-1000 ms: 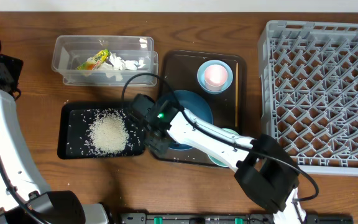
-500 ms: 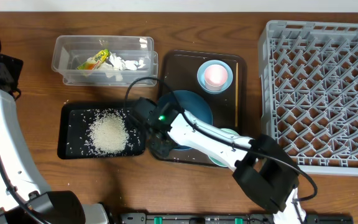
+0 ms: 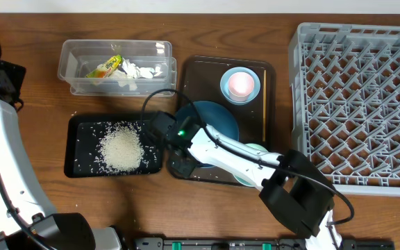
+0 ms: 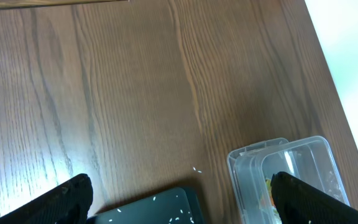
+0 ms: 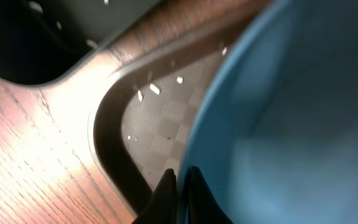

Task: Sort waste into correct bins and load items into the dishwasher rack
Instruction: 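Lift the blue plate and stand it upright in the dish rack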

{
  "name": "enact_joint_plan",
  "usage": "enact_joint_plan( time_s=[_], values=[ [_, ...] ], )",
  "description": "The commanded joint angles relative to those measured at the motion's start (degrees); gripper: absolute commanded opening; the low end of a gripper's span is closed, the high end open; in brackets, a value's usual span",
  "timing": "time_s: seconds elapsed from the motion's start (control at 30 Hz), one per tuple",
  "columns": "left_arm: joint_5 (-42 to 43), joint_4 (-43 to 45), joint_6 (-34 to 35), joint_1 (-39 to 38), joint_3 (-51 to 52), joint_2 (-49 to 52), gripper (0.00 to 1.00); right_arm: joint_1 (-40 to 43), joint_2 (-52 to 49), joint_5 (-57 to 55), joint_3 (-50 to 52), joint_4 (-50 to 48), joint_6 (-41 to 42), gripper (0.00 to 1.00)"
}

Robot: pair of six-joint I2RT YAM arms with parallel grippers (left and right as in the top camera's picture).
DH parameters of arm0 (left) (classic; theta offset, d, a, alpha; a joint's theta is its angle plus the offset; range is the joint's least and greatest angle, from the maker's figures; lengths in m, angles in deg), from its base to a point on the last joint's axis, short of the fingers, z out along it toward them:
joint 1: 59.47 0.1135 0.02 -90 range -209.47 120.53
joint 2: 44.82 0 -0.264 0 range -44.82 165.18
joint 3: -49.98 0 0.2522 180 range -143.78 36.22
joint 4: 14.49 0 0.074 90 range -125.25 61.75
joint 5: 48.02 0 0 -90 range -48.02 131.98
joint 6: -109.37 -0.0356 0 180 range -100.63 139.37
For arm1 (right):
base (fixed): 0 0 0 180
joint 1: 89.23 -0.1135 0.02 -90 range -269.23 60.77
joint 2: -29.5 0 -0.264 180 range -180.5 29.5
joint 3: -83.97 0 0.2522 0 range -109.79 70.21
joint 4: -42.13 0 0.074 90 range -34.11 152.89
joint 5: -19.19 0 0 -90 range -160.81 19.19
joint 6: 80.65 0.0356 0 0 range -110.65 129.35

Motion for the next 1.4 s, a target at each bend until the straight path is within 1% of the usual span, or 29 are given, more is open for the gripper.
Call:
enact_joint_plan(
  time_s=[0.0, 0.27, 0.43, 0.6, 0.73, 0.83, 0.93, 1.0, 1.13, 1.2, 1.37],
  values=[
    [-0.35, -0.07, 0.07, 0.09, 0.17, 0.00, 0.93, -0.48, -0.24, 1.36, -2.05, 1.25, 0.11, 0.01],
    [-0.35, -0.04, 0.07, 0.11, 0.17, 0.00, 0.93, 0.63, 0.37, 1.09, -9.11, 5.25, -0.52, 0.01],
    [-0.35, -0.04, 0.07, 0.09, 0.17, 0.00, 0.93, 3.52, 1.33, 1.16, -17.88, 9.66, -0.94, 0.01],
    [-0.35, -0.07, 0.07, 0.09, 0.17, 0.00, 0.93, 9.70, 4.15, 0.90, -28.11, 16.11, -0.81, 0.01],
    [-0.35, -0.04, 0.07, 0.11, 0.17, 0.00, 0.93, 18.53, 8.35, 1.66, -31.10, 16.85, 3.21, 0.01],
    [-0.35, -0.04, 0.07, 0.09, 0.17, 0.00, 0.93, 27.43, 11.96, 9.79, -31.08, 16.02, 3.17, 0.01],
    [-0.35, -0.07, 0.07, 0.11, 0.17, 0.00, 0.93, 39.01, 14.56, 24.41, -31.08, 15.26, 1.49, 0.01],
    [-0.35, -0.04, 0.07, 0.09, 0.17, 0.00, 0.93, 46.90, 15.08, 33.77, -31.08, 14.97, 0.76, 0.01],
    [-0.35, -0.04, 0.07, 0.11, 0.17, 0.00, 0.93, 60.37, 14.67, 46.97, -30.16, 14.60, -0.11, 0.01],
    [-0.35, -0.04, 0.07, 0.11, 0.17, 0.00, 0.93, 66.07, 14.19, 51.28, -28.98, 14.38, -1.07, 0.01],
    [-0.35, -0.04, 0.07, 0.09, 0.17, 0.00, 0.93, 76.70, 13.73, 64.28, -23.91, 13.49, -6.60, 0.01]
  ],
)
